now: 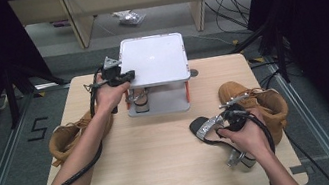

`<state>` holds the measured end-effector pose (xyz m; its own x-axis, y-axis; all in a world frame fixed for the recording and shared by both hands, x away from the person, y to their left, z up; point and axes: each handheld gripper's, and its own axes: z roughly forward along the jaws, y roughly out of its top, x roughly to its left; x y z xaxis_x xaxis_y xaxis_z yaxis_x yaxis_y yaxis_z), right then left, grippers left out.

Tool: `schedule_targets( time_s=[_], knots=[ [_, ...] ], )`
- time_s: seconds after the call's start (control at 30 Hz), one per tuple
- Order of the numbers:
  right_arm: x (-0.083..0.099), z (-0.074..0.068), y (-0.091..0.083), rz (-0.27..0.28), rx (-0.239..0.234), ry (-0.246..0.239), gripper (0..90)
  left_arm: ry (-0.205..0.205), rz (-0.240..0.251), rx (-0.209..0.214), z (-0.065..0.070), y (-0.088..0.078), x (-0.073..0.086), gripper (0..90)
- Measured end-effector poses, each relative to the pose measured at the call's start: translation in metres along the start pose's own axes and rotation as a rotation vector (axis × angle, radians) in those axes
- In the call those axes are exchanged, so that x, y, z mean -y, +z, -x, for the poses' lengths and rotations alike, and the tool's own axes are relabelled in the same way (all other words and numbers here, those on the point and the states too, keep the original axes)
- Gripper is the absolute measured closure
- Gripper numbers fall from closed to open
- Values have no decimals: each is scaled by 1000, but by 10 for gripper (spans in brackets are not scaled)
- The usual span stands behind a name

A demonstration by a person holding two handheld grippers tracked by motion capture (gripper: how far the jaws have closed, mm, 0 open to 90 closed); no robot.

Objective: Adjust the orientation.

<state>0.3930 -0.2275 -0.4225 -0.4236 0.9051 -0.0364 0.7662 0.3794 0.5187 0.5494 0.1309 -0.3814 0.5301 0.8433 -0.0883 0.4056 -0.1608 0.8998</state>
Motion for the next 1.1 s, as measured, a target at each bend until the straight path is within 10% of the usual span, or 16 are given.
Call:
schedule_targets(
  time_s=[1.1],
  knots=[
    [12, 20, 20, -325, -66, -61, 353, 4, -14, 10, -1, 1, -3, 899]
  ],
)
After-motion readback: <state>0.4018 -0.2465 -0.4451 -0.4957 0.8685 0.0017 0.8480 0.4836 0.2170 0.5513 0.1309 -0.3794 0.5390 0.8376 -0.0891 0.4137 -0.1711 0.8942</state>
